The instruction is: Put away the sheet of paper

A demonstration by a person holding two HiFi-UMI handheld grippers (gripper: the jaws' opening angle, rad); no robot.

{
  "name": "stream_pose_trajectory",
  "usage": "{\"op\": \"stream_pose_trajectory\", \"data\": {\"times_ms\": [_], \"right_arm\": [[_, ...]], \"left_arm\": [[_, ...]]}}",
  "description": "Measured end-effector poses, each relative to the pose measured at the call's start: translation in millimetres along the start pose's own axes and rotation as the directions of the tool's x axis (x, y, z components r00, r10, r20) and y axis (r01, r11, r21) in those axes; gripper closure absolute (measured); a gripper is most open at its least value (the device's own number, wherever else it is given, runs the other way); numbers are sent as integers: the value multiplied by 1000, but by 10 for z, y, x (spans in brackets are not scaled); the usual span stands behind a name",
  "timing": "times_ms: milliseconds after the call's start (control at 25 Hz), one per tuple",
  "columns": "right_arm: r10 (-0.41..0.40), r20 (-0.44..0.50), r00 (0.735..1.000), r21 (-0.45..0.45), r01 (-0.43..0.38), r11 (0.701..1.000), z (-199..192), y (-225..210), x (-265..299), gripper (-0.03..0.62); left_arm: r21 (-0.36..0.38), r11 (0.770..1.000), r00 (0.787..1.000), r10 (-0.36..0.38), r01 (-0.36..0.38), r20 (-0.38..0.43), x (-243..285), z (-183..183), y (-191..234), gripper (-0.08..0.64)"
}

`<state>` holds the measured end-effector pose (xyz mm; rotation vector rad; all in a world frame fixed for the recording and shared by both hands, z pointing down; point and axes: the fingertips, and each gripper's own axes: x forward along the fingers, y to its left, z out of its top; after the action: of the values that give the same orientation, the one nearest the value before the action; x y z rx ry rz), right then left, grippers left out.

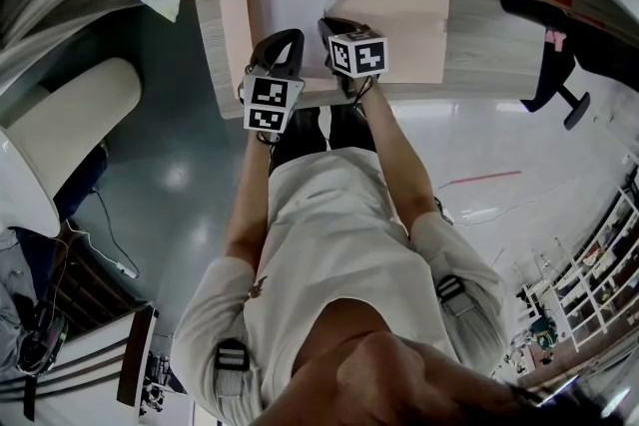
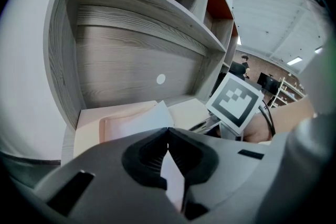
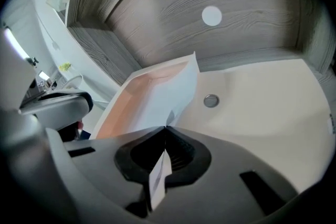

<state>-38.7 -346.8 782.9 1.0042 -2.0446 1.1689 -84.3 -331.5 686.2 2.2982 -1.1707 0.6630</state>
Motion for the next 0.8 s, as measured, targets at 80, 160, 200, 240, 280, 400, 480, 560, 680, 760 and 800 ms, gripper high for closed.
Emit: {"op": "stream_pose_trajectory", "data": {"times_ms": [80, 160, 200, 240, 280, 400, 480, 560, 680, 760, 800], "right_arm": [[-38, -17, 999, -27, 38, 999, -53, -69, 7, 572], [-71, -37, 997, -49, 69, 996, -118, -130, 15, 572], [-78, -43, 996, -57, 76, 996, -145, -147, 16, 572], [-81, -47, 996, -61, 78, 995, -167, -154, 16, 571], [-83, -50, 995, -66, 80, 995, -184, -156, 14, 571], [-88, -55, 995, -88, 83, 993, -214, -145, 15, 571], [-89, -61, 994, -104, 83, 991, -228, -138, 19, 552], [-93, -68, 993, -121, 84, 989, -238, -138, 13, 447], [-105, -59, 993, -152, 95, 984, -240, -142, -33, 424], [-114, -48, 992, -172, 104, 980, -243, -144, -79, 409], [-120, -41, 992, -181, 111, 977, -242, -146, -107, 404]], "left_arm": [[3, 1000, 1000, -6, 6, -3, 6, -8, -15, 540], [7, 1000, 1000, -11, 11, -4, 6, -4, -37, 540], [10, 1000, 1000, -14, 14, -3, 3, 2, -49, 540], [12, 1000, 1000, -16, 16, -2, 1, 9, -60, 540], [15, 1000, 1000, -18, 18, -2, -1, 16, -69, 540], [20, 1000, 1000, -23, 24, -3, -2, 23, -85, 540], [23, 999, 1000, -27, 27, -3, -3, 26, -93, 540], [26, 999, 1000, -29, 29, -2, -4, 33, -102, 540], [30, 999, 999, -32, 32, -1, -8, 47, -118, 540], [33, 999, 999, -35, 35, 1, -12, 61, -131, 540], [35, 999, 999, -36, 36, 1, -12, 67, -138, 540]]}}
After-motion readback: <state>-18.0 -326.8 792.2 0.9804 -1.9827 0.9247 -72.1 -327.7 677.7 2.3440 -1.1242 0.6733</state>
